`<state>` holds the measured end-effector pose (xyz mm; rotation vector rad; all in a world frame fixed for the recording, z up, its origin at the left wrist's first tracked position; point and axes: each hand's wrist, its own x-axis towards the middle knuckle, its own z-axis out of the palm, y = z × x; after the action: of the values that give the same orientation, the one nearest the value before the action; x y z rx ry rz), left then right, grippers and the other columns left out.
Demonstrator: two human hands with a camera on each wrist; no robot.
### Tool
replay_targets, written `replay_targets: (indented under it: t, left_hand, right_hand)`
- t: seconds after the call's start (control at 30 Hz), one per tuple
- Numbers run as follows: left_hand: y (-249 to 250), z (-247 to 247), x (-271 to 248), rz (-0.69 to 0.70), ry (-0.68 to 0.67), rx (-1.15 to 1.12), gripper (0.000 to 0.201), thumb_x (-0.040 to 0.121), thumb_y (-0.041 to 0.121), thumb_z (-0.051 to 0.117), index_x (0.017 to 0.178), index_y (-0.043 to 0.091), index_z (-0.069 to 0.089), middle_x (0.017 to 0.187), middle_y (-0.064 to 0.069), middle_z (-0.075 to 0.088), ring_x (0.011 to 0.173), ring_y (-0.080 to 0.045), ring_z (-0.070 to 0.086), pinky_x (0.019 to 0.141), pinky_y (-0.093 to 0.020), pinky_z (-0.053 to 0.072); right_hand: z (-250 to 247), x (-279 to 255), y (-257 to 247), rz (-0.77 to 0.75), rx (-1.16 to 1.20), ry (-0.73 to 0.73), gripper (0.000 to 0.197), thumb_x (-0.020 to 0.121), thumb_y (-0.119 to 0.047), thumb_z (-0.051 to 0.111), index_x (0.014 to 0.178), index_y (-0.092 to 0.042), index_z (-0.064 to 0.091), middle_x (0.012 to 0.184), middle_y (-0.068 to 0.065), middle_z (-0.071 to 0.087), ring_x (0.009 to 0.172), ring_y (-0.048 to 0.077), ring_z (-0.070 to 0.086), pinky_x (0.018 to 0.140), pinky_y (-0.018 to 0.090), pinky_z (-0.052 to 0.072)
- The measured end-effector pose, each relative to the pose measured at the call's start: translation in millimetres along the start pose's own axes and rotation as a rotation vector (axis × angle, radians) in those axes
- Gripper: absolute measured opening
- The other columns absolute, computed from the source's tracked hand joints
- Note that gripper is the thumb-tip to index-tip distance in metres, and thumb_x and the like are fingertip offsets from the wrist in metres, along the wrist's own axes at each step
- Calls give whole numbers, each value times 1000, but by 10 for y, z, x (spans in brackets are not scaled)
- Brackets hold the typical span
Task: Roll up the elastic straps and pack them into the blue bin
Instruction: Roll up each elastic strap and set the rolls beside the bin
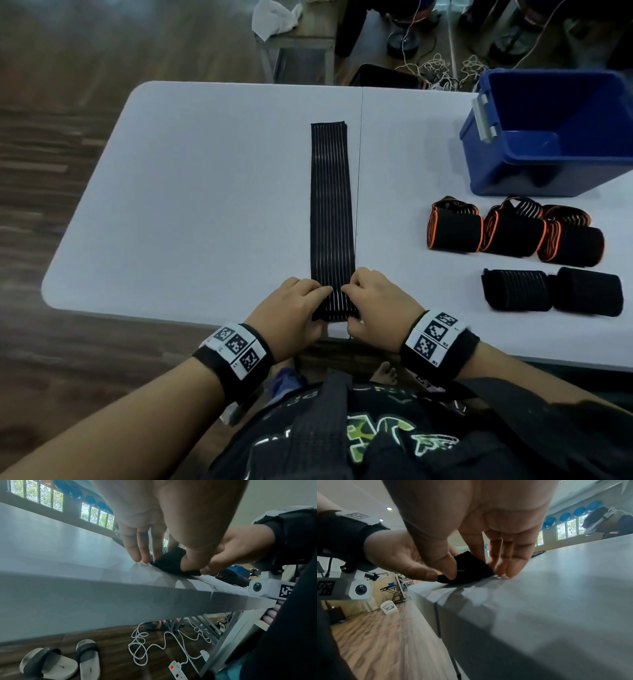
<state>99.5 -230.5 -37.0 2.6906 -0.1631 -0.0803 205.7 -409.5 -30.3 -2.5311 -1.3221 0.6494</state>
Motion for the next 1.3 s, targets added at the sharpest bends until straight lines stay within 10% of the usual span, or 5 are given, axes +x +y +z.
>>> replay_targets:
  t: [0.17, 0.3, 0.53, 1.07, 1.3]
  left_hand:
    - [-14, 0, 38, -222, 96, -201, 34, 93, 21, 57, 126, 13, 61, 98, -6, 72, 87, -23, 64, 81, -38, 54]
    - [-65, -50, 121, -409, 146, -362, 20, 98, 20, 59, 118, 20, 55, 85, 4, 73, 73, -10, 65, 65, -12, 45]
    - [-176, -92, 330, -508, 83, -377, 6, 97, 29, 62, 94, 26, 57, 55, 4, 63, 58, -3, 55, 58, -19, 37]
    - [-268, -80, 244, -72, -62, 0, 53, 77, 43, 82, 115, 8, 71, 124, 0, 62, 107, -20, 60, 96, -32, 51]
    - [-253, -95, 169, -170, 96, -232, 45, 85, 16, 72, 129, 18, 64, 116, 3, 74, 86, -14, 69, 84, -30, 56]
  right_hand:
    - [-6, 79, -32, 104, 180, 101, 28, 92, -24, 50, 112, -10, 65, 104, 7, 59, 94, 25, 59, 84, 36, 50]
    - [-75, 153, 10, 282, 391, 127, 29, 99, -27, 53, 126, -17, 50, 95, 2, 68, 91, 19, 62, 78, 30, 47]
    - [-83, 265, 26, 405, 458, 140, 10, 96, -29, 57, 101, -22, 52, 80, 4, 67, 78, 22, 64, 75, 37, 53]
    - [-68, 98, 8, 113, -43, 54, 49, 80, -43, 73, 117, -11, 63, 125, 0, 52, 108, 22, 51, 90, 36, 50]
    - [-128, 168, -15, 249, 229, 130, 32, 84, -32, 58, 112, -21, 66, 106, -3, 59, 92, 17, 60, 83, 32, 52]
